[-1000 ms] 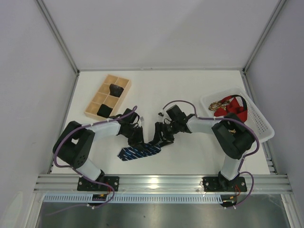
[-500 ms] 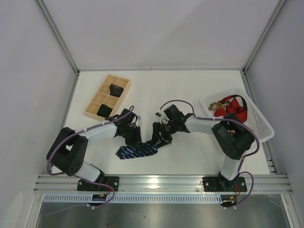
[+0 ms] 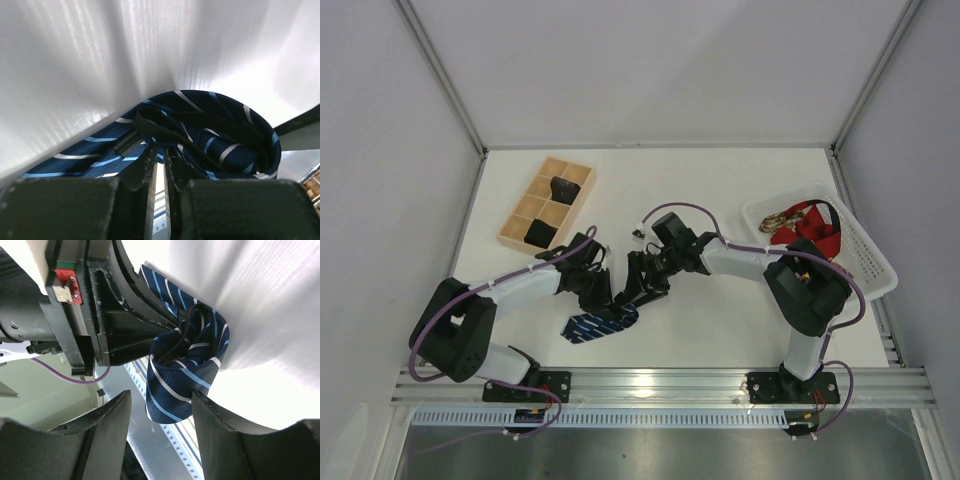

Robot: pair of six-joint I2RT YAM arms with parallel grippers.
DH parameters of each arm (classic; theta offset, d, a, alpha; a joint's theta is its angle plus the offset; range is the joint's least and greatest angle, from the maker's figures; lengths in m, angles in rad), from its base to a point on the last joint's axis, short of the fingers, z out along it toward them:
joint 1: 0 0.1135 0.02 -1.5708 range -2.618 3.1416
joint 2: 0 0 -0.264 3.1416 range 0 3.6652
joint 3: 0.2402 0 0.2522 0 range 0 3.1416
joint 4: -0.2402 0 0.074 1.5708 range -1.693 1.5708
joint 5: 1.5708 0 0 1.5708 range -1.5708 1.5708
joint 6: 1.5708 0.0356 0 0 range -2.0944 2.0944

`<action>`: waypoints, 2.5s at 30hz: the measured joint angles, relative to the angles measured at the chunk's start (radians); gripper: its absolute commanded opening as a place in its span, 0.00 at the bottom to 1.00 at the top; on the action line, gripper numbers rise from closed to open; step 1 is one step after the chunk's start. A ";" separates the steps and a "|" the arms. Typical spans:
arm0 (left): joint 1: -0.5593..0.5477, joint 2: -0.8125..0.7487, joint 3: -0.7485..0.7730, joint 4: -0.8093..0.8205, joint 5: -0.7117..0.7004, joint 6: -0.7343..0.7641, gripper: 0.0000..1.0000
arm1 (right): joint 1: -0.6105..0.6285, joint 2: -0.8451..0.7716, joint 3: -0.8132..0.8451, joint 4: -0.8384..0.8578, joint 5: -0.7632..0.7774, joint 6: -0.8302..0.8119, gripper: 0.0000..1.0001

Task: Roll the ties
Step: Roll the tie

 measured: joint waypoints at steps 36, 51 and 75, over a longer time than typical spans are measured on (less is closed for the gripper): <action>0.000 -0.215 -0.124 -0.143 -0.090 -0.111 0.27 | 0.150 0.130 0.148 0.006 -0.072 0.052 0.57; 0.004 -0.316 -0.075 -0.442 -0.164 -0.180 0.30 | 0.163 0.163 0.208 0.003 -0.089 0.052 0.56; 0.258 -0.523 0.381 -0.817 -0.451 -0.117 0.24 | 0.276 0.300 0.357 -0.003 -0.094 0.086 0.56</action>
